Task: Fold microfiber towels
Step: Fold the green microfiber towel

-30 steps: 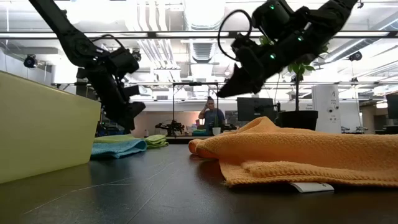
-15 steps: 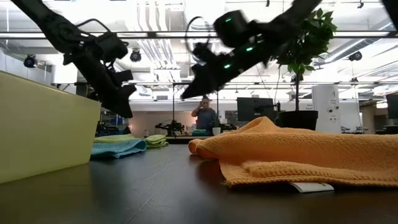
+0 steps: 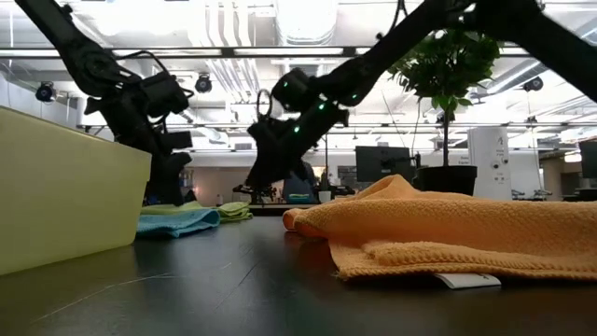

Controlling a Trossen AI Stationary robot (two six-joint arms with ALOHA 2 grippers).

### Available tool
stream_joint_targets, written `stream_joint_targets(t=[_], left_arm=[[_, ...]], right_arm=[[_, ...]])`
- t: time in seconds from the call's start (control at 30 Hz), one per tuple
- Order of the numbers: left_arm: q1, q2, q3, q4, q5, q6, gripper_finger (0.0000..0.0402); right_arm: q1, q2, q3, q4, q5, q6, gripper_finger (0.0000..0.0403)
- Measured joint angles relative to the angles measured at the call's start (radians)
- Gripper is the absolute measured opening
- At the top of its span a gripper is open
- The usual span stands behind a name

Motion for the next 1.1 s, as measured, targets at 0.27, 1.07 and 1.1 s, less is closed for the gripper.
stream_joint_targets(t=[0.27, 1.07, 1.1], left_arm=[[0.001, 0.03, 0.0, 0.0, -0.001, 0.0, 0.0105], [0.0, 0.035, -0.001, 0.027, -0.002, 0.0, 0.0105], [0.0, 0.035, -0.002, 0.027, -0.002, 0.0, 0.0105]], right_arm=[[-0.002, 0.102, 0.112, -0.078, -0.069, 0.034, 0.0128], [0.009, 0.088, 0.106, -0.027, -0.051, -0.008, 0.0008], [0.011, 0.074, 0.106, -0.028, -0.034, -0.017, 0.0008]])
